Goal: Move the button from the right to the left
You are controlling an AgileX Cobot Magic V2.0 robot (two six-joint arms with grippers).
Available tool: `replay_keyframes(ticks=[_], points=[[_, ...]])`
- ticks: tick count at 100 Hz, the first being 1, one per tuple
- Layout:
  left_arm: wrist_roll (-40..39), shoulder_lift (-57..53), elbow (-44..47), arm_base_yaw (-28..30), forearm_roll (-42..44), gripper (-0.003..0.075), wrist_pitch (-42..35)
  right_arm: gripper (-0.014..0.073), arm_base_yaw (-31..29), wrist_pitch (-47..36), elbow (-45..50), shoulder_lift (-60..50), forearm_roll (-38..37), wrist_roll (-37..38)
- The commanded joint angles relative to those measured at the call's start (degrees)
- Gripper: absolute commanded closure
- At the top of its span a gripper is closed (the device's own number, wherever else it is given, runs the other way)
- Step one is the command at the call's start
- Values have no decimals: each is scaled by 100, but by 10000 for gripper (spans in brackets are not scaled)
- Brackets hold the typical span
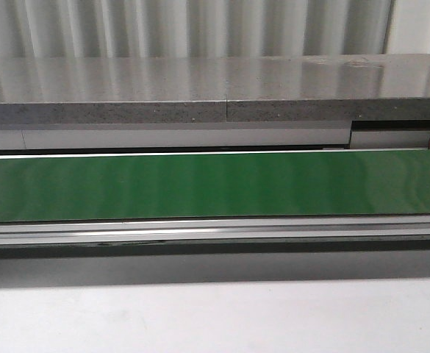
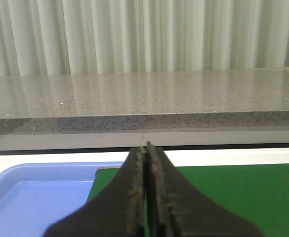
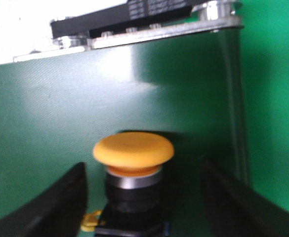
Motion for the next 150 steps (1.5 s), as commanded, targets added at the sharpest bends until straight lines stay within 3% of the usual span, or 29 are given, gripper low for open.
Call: replay_keyframes(ticks=[1, 31, 62, 130, 139, 150], points=[[-27, -207, 142, -41, -19, 740, -451, -40, 1, -218, -126, -232, 58, -107], [-27, -207, 142, -41, -19, 740, -451, -42, 305, -609, -126, -939, 598, -616], [-27, -207, 142, -41, -19, 740, -451, -42, 1067, -908, 160, -2681, 601, -818], [-27, -207, 142, -41, -19, 740, -451, -41, 1144, -1562, 3040, -6604, 464, -841], [-27, -207, 142, -41, -19, 740, -451, 11, 1144, -1664, 3152, -6804, 464, -841], [-27, -207, 142, -41, -19, 740, -451, 209, 1144, -1727, 3167, -6871, 464, -841]])
